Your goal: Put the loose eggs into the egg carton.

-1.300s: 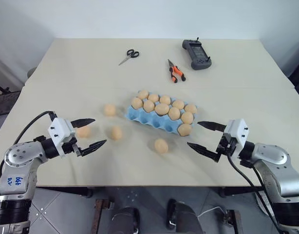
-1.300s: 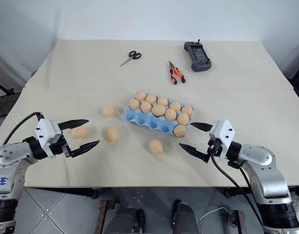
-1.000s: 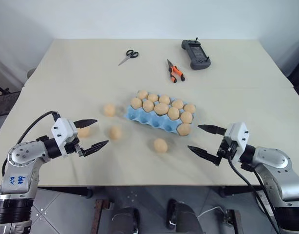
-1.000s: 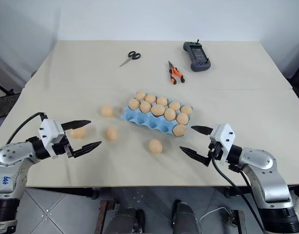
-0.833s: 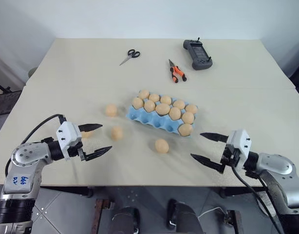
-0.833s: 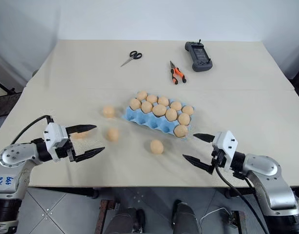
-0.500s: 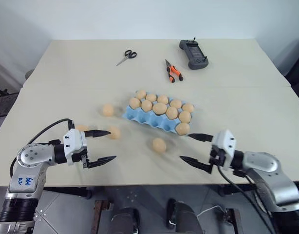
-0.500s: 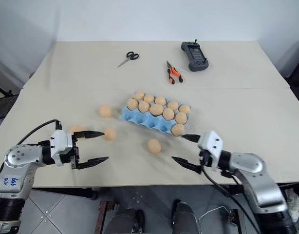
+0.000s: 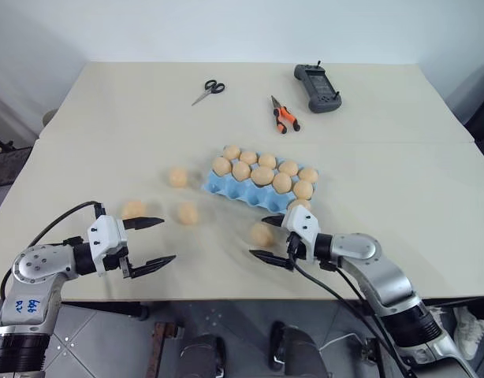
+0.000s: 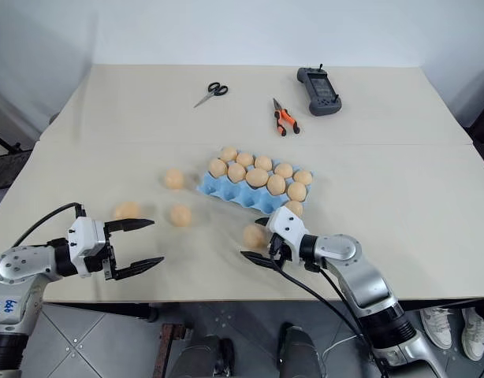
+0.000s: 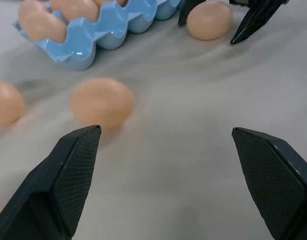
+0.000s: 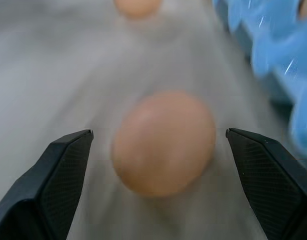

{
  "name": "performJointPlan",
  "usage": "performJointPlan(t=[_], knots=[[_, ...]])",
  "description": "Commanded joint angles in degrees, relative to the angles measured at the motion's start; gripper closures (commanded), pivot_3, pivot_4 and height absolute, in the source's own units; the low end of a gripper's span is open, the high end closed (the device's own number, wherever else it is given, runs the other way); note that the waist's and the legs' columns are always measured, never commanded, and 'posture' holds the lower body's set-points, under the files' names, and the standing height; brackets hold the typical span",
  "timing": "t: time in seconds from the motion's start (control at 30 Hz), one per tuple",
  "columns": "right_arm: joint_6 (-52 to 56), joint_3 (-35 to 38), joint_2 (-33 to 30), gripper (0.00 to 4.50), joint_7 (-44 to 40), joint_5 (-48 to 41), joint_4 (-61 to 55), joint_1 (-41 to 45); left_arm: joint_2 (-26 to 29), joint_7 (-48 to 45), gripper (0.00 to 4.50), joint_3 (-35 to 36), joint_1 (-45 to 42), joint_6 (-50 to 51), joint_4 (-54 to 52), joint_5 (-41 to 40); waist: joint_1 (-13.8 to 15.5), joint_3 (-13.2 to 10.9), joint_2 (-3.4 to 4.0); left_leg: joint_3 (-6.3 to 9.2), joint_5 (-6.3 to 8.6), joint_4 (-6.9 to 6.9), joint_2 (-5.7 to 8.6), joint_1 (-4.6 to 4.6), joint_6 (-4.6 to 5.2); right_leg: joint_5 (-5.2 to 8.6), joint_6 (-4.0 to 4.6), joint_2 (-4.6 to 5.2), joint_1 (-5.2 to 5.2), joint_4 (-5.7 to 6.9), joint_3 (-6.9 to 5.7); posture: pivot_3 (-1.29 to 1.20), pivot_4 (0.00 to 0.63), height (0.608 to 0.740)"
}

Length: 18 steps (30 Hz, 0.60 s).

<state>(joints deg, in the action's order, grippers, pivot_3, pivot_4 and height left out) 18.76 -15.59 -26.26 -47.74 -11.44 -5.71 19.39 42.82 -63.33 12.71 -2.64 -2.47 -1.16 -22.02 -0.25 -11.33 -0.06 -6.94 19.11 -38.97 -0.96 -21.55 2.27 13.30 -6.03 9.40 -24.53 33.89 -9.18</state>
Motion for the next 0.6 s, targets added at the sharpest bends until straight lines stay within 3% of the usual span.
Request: performJointPlan(t=[0.03, 0.13, 0.2, 0.37, 0.6], knots=[[-2.23, 0.36, 1.4, 1.25, -0.68, -0.68, -0.52, 0.43, 0.02, 1.18, 0.0, 1.42, 0.82, 0.22, -3.34, -1.22, -0.04, 0.0, 0.0, 0.0, 0.01, 0.0, -0.02, 0.0, -0.01, 0.0, 0.0, -0.02, 0.01, 0.0, 0.0, 0.0, 0.15, 0.74], [-3.49, 1.17, 1.72, 2.3, -2.0, -1.97, -2.42, -0.24, -0.44, 2.67, 0.0, 1.69, 1.44, 0.7, -4.03, -1.32, -0.04, 0.0, 0.0, -0.01, 0.01, 0.0, -0.07, 0.01, -0.02, 0.0, 0.0, -0.06, 0.0, 0.01, 0.0, 0.0, 0.15, 0.74], [-2.38, 2.44, 1.62, 2.61, -2.57, -4.08, -4.99, -0.77, -1.22, 4.1, 0.0, 1.95, 1.98, 1.27, -4.64, -1.68, -0.03, 0.0, 0.0, -0.01, 0.01, -0.01, -0.09, 0.01, -0.03, 0.0, 0.0, -0.08, 0.0, 0.01, 0.0, 0.0, 0.15, 0.74], [0.8, 6.43, 1.91, 2.66, 0.01, -7.16, -7.93, 0.83, -2.93, 6.87, 0.0, 1.94, 2.93, 1.83, -5.85, -1.48, -0.03, 0.0, 0.0, -0.02, 0.02, -0.02, -0.09, 0.01, -0.04, 0.0, 0.0, -0.08, 0.0, 0.01, 0.02, 0.0, 0.15, 0.74], [-2.09, 8.61, 0.82, 2.66, 3.41, -2.07, 1.54, 8.03, -6.26, 11.45, 0.0, 0.24, 2.72, 2.67, -7.83, -0.41, -0.03, 0.0, 0.0, -0.05, 0.02, -0.04, -0.1, 0.03, -0.05, 0.0, 0.0, -0.06, -0.01, 0.08, 0.04, 0.0, 0.15, 0.74]])
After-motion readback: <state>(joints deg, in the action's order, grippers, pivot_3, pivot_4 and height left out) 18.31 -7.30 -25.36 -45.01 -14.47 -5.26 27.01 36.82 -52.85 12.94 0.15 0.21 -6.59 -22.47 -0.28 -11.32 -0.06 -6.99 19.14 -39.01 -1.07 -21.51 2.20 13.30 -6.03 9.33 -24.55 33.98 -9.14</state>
